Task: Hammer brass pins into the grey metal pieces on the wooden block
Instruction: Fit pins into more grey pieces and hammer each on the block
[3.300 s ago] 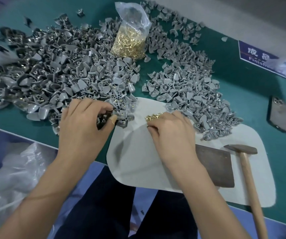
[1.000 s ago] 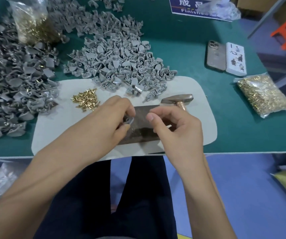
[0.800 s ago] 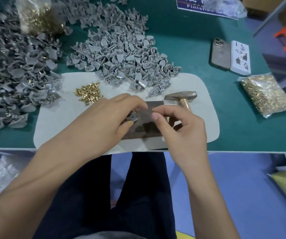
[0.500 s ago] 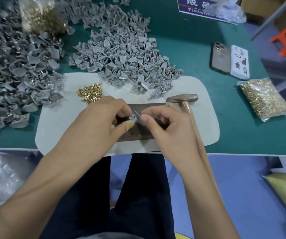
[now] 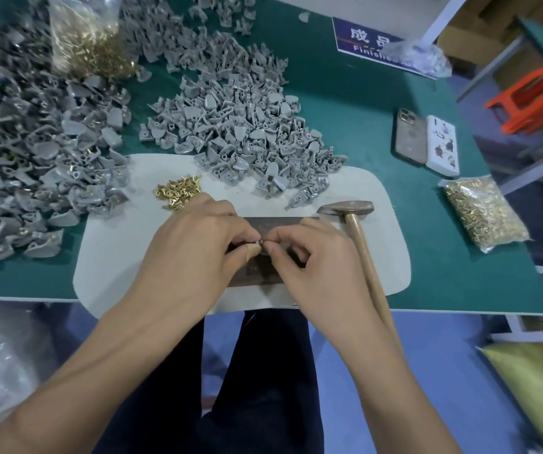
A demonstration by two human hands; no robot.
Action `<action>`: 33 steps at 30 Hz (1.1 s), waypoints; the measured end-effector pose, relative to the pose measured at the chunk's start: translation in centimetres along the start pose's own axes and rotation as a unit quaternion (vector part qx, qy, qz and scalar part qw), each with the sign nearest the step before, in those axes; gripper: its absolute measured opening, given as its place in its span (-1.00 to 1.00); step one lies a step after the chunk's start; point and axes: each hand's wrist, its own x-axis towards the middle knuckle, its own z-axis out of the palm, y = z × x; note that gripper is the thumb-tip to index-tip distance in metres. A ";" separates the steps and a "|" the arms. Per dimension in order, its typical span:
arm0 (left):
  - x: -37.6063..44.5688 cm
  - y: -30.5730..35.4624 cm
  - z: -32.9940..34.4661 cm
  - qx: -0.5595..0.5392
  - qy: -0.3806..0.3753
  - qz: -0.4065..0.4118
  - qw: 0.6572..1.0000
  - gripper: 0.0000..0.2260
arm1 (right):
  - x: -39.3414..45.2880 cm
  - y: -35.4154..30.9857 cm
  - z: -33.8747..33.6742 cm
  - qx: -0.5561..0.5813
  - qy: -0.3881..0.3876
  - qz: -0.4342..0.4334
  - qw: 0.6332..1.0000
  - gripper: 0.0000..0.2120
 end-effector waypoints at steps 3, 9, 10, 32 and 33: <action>-0.2 0.0 -0.1 0.021 0.010 -0.001 1.000 -0.93 | -0.4 -0.1 0.2 0.009 0.005 0.010 1.000 -0.88; -0.3 -0.1 0.0 0.031 0.017 -0.017 0.999 -0.93 | -0.6 -0.2 0.7 0.048 0.030 0.048 0.997 -0.88; -0.3 -0.1 0.0 0.030 0.019 -0.019 0.999 -0.93 | -0.7 -0.4 0.7 0.054 0.033 0.054 0.997 -0.88; -0.1 -0.5 0.0 0.028 0.016 -0.003 0.999 -0.93 | -0.8 -1.1 0.4 -0.017 0.011 0.076 0.997 -0.89; 0.0 -0.5 0.1 0.028 0.015 -0.003 0.999 -0.93 | -0.9 -1.0 0.6 -0.012 0.019 0.080 0.997 -0.90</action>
